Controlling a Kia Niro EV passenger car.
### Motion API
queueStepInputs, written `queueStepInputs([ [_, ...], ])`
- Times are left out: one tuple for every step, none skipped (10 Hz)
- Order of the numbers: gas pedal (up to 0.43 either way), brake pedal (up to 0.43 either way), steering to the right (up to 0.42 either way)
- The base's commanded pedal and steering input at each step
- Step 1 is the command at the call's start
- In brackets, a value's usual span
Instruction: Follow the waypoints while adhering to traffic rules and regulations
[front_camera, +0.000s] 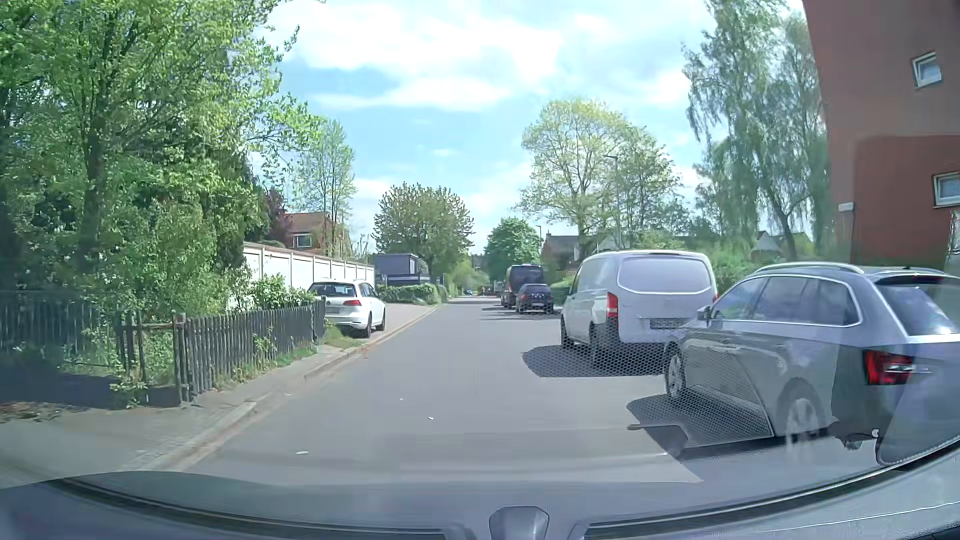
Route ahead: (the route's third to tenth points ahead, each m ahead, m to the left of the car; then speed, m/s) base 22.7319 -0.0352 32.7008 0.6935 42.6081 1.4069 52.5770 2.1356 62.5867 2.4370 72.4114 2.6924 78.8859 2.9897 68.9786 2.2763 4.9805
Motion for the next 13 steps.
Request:
queueStepInputs([
  [0.079,0.0,-0.001],
  [0.079,0.0,-0.001],
  [0.079,0.0,-0.001],
  [0.079,0.0,-0.001],
  [0.079,0.0,-0.001],
  [0.067,0.0,-0.001],
  [0.067,0.0,-0.002],
  [0.059,0.0,-0.002],
  [0.039,0.0,-0.003],
  [0.028,0.0,-0.006],
  [0.02,0.0,-0.012],
  [0.0,0.0,-0.016],
  [0.0,0.0,-0.017],
])
